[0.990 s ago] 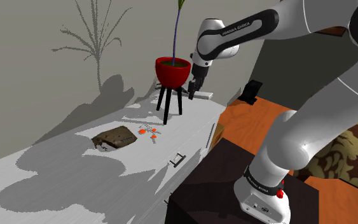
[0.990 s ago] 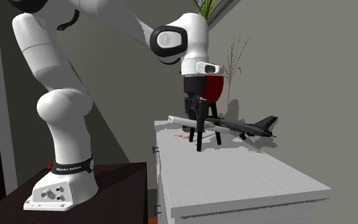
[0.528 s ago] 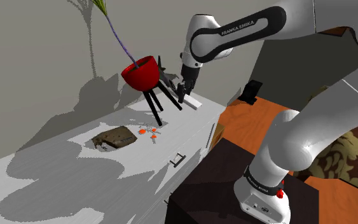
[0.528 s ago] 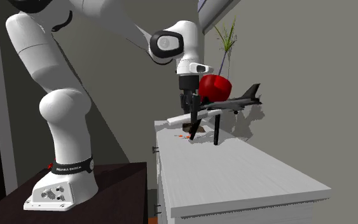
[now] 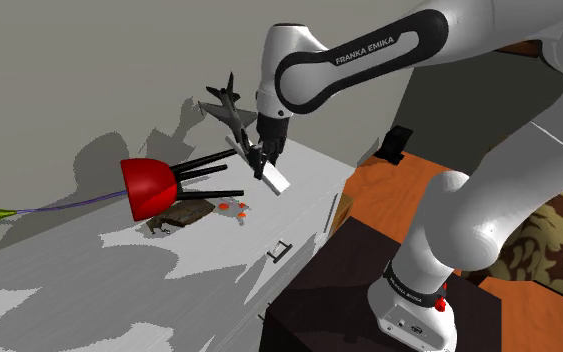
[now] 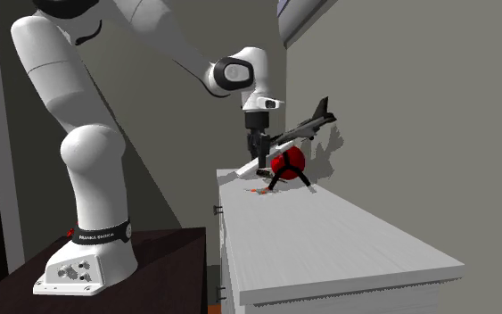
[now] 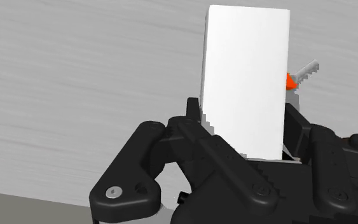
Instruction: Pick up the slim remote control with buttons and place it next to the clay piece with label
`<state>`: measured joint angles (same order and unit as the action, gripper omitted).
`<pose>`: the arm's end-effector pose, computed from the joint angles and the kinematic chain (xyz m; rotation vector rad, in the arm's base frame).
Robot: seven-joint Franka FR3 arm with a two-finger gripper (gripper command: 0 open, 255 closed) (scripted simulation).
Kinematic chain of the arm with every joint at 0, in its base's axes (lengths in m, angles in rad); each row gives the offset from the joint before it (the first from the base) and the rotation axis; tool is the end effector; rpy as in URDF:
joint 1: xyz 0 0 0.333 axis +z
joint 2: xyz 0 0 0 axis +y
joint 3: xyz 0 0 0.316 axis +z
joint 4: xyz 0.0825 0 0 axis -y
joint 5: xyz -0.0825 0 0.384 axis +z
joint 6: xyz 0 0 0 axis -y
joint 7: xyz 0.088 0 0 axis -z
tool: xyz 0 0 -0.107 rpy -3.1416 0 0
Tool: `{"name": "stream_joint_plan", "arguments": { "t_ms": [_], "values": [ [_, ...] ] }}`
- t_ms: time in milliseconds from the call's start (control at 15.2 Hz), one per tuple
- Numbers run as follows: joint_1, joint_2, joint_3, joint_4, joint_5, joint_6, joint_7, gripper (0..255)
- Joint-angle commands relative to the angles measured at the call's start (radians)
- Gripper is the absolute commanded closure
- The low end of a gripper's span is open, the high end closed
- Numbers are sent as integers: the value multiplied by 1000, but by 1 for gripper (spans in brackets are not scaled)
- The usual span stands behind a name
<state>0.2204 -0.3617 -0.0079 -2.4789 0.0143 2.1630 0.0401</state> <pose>0.4193 0.0910 0.4258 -3.1097 -0.2573 -0.0679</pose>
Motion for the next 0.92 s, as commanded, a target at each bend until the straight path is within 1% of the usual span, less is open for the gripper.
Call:
{"name": "stream_joint_plan", "arguments": {
  "t_ms": [0,462,858],
  "values": [
    [23,14,37,15,13,-3,53,255],
    [93,111,156,111,35,1,228,255],
    [144,228,247,236,21,-5,380,255]
  ]
}}
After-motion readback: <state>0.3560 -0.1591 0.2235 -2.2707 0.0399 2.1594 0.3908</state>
